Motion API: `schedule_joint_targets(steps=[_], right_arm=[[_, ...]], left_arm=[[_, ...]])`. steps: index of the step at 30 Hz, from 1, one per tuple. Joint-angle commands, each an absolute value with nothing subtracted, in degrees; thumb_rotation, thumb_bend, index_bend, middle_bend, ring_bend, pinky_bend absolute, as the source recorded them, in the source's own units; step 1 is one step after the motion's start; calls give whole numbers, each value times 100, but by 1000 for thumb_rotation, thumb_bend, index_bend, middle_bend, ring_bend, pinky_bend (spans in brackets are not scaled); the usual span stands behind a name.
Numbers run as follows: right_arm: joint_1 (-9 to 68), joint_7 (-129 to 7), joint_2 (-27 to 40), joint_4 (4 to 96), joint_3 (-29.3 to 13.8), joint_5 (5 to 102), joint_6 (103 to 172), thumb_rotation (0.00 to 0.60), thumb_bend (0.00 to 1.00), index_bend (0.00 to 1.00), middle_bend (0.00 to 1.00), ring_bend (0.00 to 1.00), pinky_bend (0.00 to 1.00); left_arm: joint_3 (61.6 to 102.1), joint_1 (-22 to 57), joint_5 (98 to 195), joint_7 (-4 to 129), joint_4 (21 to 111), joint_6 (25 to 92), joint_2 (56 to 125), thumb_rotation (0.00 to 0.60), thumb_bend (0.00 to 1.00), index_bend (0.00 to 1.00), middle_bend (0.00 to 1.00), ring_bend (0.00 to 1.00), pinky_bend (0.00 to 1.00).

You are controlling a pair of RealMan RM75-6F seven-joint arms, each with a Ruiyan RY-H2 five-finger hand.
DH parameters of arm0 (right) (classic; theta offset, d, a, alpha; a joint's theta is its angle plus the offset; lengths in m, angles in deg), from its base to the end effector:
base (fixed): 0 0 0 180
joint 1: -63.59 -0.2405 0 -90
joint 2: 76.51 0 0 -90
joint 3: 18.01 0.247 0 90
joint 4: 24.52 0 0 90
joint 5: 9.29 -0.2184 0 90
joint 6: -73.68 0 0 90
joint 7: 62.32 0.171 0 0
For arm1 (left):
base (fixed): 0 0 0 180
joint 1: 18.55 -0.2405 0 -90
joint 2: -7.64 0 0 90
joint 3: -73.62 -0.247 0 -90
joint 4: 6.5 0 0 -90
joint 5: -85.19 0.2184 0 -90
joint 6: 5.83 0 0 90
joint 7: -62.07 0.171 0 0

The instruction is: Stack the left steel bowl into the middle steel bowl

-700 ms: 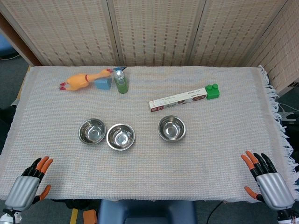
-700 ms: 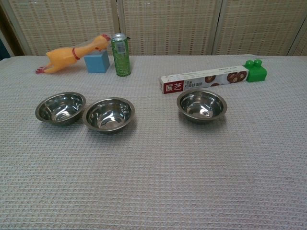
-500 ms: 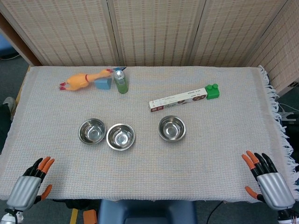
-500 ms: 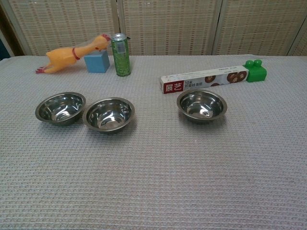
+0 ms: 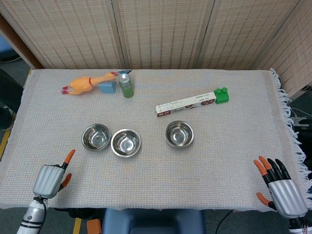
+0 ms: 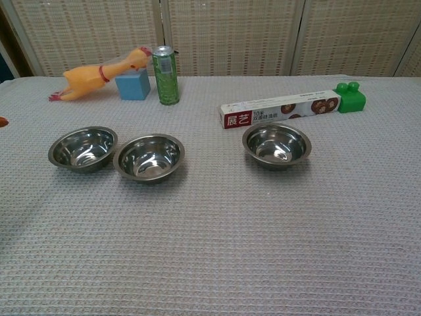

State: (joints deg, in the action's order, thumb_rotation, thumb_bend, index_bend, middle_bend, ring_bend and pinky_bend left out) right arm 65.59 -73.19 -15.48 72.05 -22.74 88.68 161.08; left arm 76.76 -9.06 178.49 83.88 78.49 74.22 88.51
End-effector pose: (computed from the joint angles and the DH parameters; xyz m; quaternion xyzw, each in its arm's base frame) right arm -0.2918 -0.1402 0.1305 0.6770 -0.3531 0.3199 0.5610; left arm -0.2596 0.2274 0.0464 -0.6986 -0.2756 -0.3524 0.5584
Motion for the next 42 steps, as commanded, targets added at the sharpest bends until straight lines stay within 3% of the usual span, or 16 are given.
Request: schedule_joint_targets(steps=[1, 16, 22, 30, 36, 42], right_arm=[[6530, -7468, -1475, 7226, -2201, 8718, 16012, 600, 114, 0, 0, 0, 0], [6332, -7871, -1307, 7259, -1995, 8061, 15513, 600, 114, 0, 0, 0, 0], [6291, -7932, -1297, 7273, -1958, 7898, 15422, 600, 114, 0, 0, 0, 0], [6264, -7934, -1307, 7275, -1940, 7805, 15394, 600, 114, 0, 0, 0, 0], [6242, -7974, -1289, 7272, -1946, 7758, 15358, 600, 114, 0, 0, 0, 0], [6229, -7982, -1297, 7285, -1982, 7772, 15335, 600, 114, 0, 0, 0, 0]], left_arm=[[7935, -413, 17630, 8512, 7132, 6919, 9508, 600, 380, 66, 1000, 977, 1000], [8157, 362, 17360, 7588, 4658, 6595, 10902, 600, 381, 208, 1000, 1000, 1000], [8151, 590, 17433, 6974, 3730, 6787, 11392, 600, 389, 332, 1000, 1000, 1000], [8196, 812, 17460, 6341, 2602, 7261, 12044, 600, 526, 598, 1000, 1000, 1000], [8195, 887, 17504, 5891, 2041, 7795, 12304, 600, 668, 707, 1000, 1000, 1000], [8194, 1011, 17593, 5792, 1974, 8400, 12375, 600, 685, 727, 1000, 1000, 1000]])
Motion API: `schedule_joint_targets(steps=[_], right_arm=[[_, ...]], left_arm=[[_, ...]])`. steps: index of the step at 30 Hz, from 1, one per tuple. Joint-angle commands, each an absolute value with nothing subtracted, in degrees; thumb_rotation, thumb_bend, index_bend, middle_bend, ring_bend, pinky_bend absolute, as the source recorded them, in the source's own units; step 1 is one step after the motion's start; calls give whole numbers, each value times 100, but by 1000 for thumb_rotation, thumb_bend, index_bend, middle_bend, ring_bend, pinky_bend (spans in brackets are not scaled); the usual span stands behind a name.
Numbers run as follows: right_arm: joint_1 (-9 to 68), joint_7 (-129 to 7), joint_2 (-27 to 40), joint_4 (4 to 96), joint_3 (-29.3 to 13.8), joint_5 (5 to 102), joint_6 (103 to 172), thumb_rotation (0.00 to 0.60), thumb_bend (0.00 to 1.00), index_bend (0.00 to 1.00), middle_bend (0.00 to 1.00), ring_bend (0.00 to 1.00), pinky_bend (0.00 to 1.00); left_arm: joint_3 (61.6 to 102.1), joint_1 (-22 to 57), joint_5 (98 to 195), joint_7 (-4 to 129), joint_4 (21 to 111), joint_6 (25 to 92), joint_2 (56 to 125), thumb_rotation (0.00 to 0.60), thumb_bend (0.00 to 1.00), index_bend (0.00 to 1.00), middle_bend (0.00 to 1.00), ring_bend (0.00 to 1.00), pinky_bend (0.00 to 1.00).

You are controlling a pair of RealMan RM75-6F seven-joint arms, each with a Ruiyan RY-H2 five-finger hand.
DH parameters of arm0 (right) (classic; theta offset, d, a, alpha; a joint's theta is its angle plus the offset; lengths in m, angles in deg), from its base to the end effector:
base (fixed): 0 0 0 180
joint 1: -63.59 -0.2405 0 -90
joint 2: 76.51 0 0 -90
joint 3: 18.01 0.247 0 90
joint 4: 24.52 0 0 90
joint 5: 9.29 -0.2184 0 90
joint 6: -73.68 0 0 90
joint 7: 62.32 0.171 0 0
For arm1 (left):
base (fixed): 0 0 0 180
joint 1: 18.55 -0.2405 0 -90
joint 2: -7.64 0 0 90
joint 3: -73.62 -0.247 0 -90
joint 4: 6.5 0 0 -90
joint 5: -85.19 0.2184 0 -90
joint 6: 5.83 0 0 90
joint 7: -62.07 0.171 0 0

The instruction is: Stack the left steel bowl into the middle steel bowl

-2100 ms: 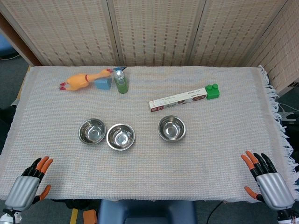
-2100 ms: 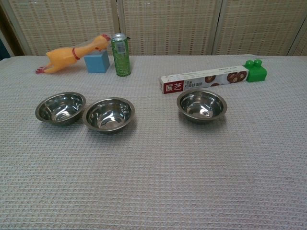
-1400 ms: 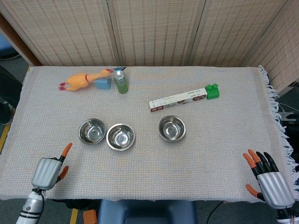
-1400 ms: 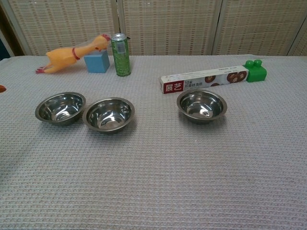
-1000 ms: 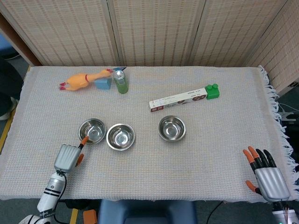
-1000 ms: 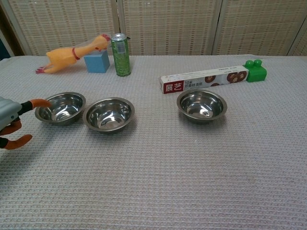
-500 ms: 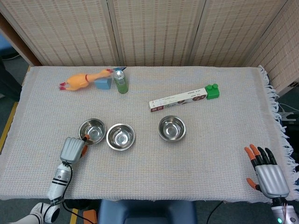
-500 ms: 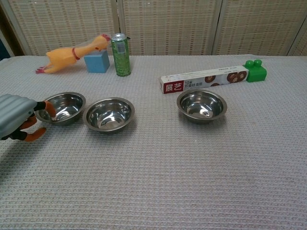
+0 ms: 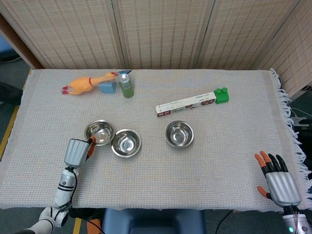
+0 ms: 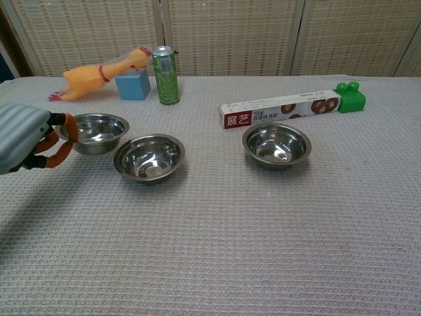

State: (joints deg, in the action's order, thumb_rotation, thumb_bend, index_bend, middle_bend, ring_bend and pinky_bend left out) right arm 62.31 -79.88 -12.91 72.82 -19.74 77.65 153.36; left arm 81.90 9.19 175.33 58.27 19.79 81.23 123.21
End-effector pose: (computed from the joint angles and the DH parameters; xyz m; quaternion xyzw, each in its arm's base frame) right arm -0.3096 -0.1674 0.1134 0.6688 -0.3768 0.2565 0.5873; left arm -0.2455 0.3365 -0.0219 -0.6464 -0.1953 -0.4668 0.5711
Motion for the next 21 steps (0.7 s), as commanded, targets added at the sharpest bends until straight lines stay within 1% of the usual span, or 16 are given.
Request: schedule_joint_targets(steps=[1, 5, 8, 12, 18, 19, 20, 21], right_arm=[[6230, -7976, -1303, 7288, -1989, 7779, 15337, 600, 114, 0, 0, 0, 0], [6242, -7923, -1338, 7300, -2015, 7823, 15374, 600, 114, 0, 0, 0, 0], [6254, -7881, -1356, 7308, -2030, 7864, 15414, 600, 114, 0, 0, 0, 0], [6255, -7836, -1375, 7304, -2061, 7913, 15421, 600, 114, 0, 0, 0, 0], [6268, -7743, -1418, 7302, -2080, 7963, 15468, 600, 115, 0, 0, 0, 0], [6276, -7722, -1428, 7302, -2077, 7966, 15490, 600, 115, 0, 0, 0, 0], [6285, -7701, -1437, 7300, -2074, 7968, 15513, 600, 114, 0, 0, 0, 0], [6296, -7675, -1448, 7301, -2070, 7974, 15543, 600, 115, 0, 0, 0, 0]], left_arm=[[8202, 1044, 17608, 5830, 2012, 8485, 12376, 600, 685, 730, 1000, 1000, 1000], [8192, 1173, 17681, 6040, 2326, 8741, 12377, 600, 689, 735, 1000, 1000, 1000], [8111, 1210, 17743, 6217, 2554, 8754, 12409, 600, 690, 736, 1000, 1000, 1000], [7984, 1273, 17811, 6501, 2726, 8646, 12595, 600, 689, 736, 1000, 1000, 1000], [7892, 1379, 17801, 6805, 2461, 8345, 12935, 600, 689, 731, 1000, 1000, 1000], [7876, 1378, 17794, 6820, 2416, 8304, 12965, 600, 685, 715, 1000, 1000, 1000], [7846, 1371, 17798, 6814, 2381, 8267, 12979, 600, 671, 672, 1000, 1000, 1000], [7796, 1355, 17811, 6787, 2358, 8219, 12976, 600, 647, 608, 1000, 1000, 1000]])
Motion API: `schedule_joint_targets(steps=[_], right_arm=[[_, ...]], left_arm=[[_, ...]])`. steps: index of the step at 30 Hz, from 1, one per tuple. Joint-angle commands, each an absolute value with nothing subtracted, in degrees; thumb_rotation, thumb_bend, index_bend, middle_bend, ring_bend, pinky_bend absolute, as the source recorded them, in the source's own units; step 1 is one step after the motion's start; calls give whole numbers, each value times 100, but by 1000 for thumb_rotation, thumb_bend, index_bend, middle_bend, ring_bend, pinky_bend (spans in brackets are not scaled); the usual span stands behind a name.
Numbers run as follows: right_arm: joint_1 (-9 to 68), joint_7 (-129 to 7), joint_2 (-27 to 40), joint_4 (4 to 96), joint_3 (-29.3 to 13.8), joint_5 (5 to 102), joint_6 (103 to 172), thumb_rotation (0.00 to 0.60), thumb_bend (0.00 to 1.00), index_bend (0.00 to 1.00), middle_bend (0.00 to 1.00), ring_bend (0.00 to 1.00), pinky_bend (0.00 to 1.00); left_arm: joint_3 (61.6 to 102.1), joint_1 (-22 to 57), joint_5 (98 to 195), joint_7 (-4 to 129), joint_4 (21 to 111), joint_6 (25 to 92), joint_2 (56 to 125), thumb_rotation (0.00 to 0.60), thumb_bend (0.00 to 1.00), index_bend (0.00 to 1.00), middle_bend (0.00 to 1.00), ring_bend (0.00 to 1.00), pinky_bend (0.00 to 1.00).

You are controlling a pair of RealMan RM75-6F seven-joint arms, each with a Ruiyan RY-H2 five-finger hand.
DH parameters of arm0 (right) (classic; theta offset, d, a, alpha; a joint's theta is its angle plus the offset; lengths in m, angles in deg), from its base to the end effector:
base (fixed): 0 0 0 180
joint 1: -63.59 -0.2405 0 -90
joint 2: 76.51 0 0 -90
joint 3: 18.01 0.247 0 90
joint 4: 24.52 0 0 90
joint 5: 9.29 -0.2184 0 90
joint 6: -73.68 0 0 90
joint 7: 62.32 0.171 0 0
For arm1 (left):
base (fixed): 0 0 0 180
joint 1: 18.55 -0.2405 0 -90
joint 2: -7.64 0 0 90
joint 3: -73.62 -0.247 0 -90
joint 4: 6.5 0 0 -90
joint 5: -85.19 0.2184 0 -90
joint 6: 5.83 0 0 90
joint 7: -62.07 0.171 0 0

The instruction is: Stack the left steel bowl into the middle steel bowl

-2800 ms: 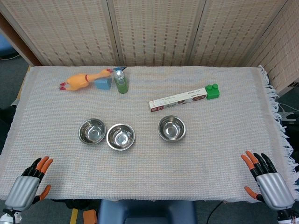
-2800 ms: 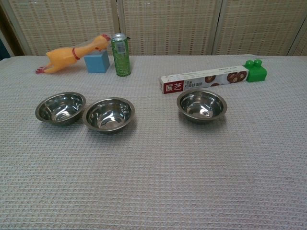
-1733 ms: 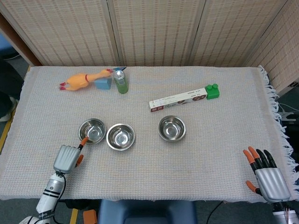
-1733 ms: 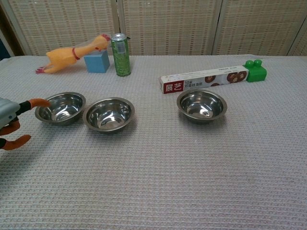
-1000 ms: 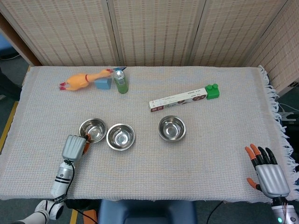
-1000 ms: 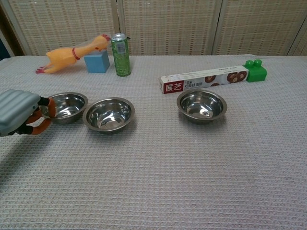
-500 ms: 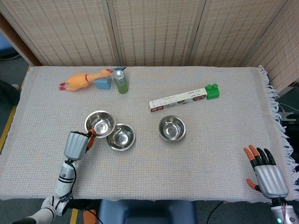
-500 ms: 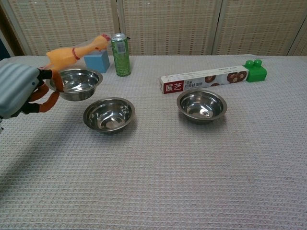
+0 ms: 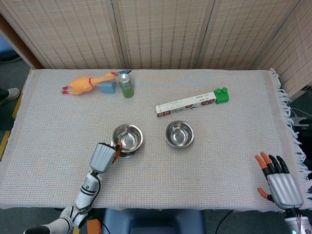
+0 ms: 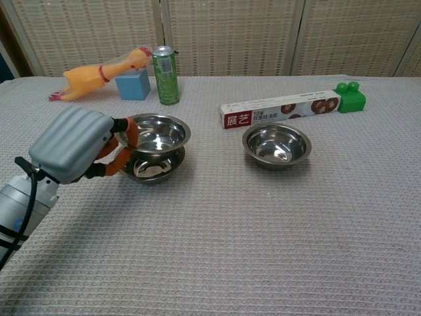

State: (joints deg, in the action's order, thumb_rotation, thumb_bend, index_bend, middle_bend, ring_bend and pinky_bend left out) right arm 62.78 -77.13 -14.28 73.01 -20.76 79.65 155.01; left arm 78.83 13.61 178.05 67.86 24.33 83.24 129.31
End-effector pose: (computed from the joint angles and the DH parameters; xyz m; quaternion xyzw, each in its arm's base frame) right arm -0.3074 -0.1615 0.1206 0.6674 -0.3782 0.2713 0.5813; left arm -0.1688 0.3199 -0.0757 -0.6762 -0.1508 -0.5018 0.5178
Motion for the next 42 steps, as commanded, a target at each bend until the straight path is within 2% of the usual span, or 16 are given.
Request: schedule_joint_targets(steps=[1, 5, 14, 18, 24, 28, 33, 34, 36, 39, 42], right_arm=[[6302, -7660, -1453, 7299, -2070, 7979, 15558, 600, 114, 0, 0, 0, 0], [6305, -7661, -1452, 7289, -2081, 7990, 15558, 600, 114, 0, 0, 0, 0], [6294, -7733, -1379, 7255, -2086, 8036, 15562, 600, 114, 0, 0, 0, 0], [6219, -7743, -1225, 7110, -2060, 8082, 15488, 600, 114, 0, 0, 0, 0], [5970, -7773, -864, 6899, -1984, 8403, 15388, 600, 114, 0, 0, 0, 0], [5796, -8057, -764, 7022, -1922, 8419, 15191, 600, 114, 0, 0, 0, 0], [5379, -8134, -280, 6874, -1532, 8296, 14936, 600, 114, 0, 0, 0, 0], [5275, -8155, -127, 6775, -1432, 8239, 14865, 600, 114, 0, 0, 0, 0], [5019, -8261, 221, 6533, -1243, 8129, 14664, 600, 114, 34, 0, 0, 0], [4681, -8462, 702, 6177, -1095, 8094, 14422, 600, 115, 161, 0, 0, 0], [4387, -8619, 1221, 5745, -992, 8129, 14307, 600, 115, 250, 0, 0, 0]], left_arm=[[7759, 1342, 17820, 6775, 2358, 8178, 12962, 600, 619, 529, 1000, 1000, 1000], [7661, 1300, 17853, 6748, 2549, 8131, 12858, 600, 555, 310, 1000, 1000, 1000], [7570, 1145, 17809, 6985, 3652, 8013, 12349, 600, 445, 58, 1000, 1000, 1000], [7470, 1000, 17769, 7244, 4431, 7895, 11848, 600, 424, 5, 1000, 1000, 1000], [7372, 833, 17644, 7291, 5690, 7660, 11058, 600, 401, 0, 1000, 1000, 1000], [7422, 850, 17499, 7506, 6120, 7385, 10791, 600, 397, 0, 1000, 1000, 1000], [7305, 683, 17613, 7535, 6626, 7538, 10383, 600, 400, 0, 971, 997, 1000], [7239, 611, 17656, 7522, 6716, 7611, 10270, 600, 401, 0, 945, 987, 1000], [7082, 401, 17735, 7503, 6887, 7826, 9971, 600, 400, 0, 824, 906, 985], [6893, 44, 17729, 7421, 7020, 8137, 9545, 600, 399, 0, 644, 712, 877], [6842, -284, 17527, 7173, 7112, 8335, 9218, 600, 398, 0, 580, 594, 801]])
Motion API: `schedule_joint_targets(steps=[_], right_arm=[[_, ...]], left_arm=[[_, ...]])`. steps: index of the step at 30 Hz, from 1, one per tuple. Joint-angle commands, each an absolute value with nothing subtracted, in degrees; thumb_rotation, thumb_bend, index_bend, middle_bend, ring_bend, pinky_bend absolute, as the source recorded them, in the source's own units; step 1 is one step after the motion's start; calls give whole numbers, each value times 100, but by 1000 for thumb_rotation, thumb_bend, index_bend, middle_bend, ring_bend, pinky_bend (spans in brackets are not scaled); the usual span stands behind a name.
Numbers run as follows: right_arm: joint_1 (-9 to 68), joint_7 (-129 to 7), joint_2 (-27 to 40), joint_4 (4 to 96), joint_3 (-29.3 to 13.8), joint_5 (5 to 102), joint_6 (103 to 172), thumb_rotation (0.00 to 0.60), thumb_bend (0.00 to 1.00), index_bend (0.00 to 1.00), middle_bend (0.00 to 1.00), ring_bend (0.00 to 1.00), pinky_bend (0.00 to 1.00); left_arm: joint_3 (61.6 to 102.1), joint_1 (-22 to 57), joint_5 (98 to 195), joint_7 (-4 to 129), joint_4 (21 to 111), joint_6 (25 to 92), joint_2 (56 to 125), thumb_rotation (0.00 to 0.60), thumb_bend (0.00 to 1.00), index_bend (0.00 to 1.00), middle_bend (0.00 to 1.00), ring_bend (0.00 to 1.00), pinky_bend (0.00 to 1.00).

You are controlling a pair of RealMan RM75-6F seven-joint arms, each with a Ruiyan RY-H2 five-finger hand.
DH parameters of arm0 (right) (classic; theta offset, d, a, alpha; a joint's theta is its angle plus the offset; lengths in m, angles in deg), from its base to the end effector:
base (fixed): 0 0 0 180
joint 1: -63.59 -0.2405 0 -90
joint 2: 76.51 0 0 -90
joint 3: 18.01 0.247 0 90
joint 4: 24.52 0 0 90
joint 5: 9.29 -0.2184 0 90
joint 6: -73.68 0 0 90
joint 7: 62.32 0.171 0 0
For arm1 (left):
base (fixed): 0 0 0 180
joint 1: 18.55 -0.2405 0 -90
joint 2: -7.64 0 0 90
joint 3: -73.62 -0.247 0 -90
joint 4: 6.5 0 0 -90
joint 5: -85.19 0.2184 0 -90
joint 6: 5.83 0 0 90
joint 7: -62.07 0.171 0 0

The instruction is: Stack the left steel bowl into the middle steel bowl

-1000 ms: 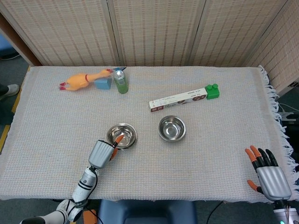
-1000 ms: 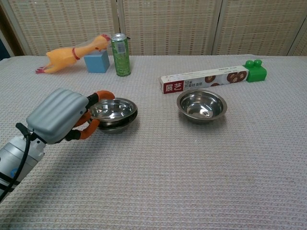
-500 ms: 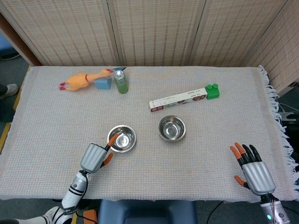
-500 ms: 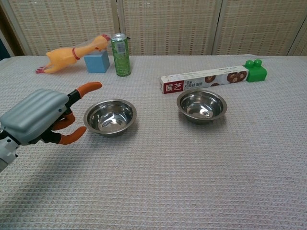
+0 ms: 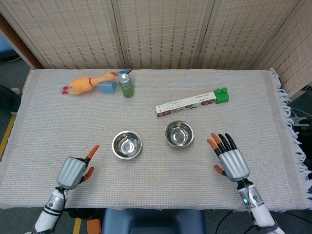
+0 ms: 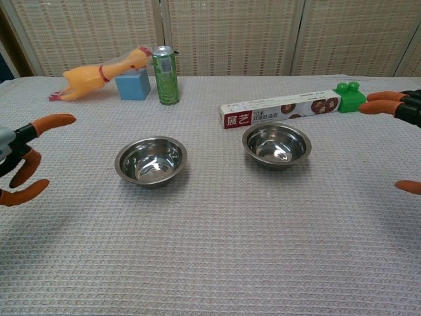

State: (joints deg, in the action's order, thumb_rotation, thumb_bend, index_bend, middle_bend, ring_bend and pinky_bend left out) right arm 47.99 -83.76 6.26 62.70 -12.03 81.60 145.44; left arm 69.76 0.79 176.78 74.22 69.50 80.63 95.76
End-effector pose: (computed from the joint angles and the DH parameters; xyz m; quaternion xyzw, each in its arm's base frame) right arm -0.2259 -0.2601 0.0216 0.7209 -0.2930 0.3703 0.5074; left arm -0.2367 0.2475 0.0161 -0.7025 -0.2711 -0.4306 0.4976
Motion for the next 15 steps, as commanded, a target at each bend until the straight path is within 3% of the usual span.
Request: schedule_joint_targets(steps=[1, 6, 15], right_arm=[[4299, -8652, 1390, 5581, -955, 8134, 14285, 600, 116, 272, 0, 0, 0], [3817, -8834, 2203, 4716, -712, 7951, 14021, 600, 177, 351, 0, 0, 0], [3064, -8934, 3417, 3206, -423, 7555, 13610, 600, 234, 410, 0, 0, 0]], left_arm=[[6856, -363, 17468, 7062, 7121, 8389, 9153, 600, 398, 0, 574, 575, 783], [6961, -605, 17374, 6716, 7059, 8608, 8918, 600, 398, 0, 553, 490, 675], [7176, -730, 17378, 6505, 7177, 8672, 8671, 600, 399, 0, 553, 481, 657]])
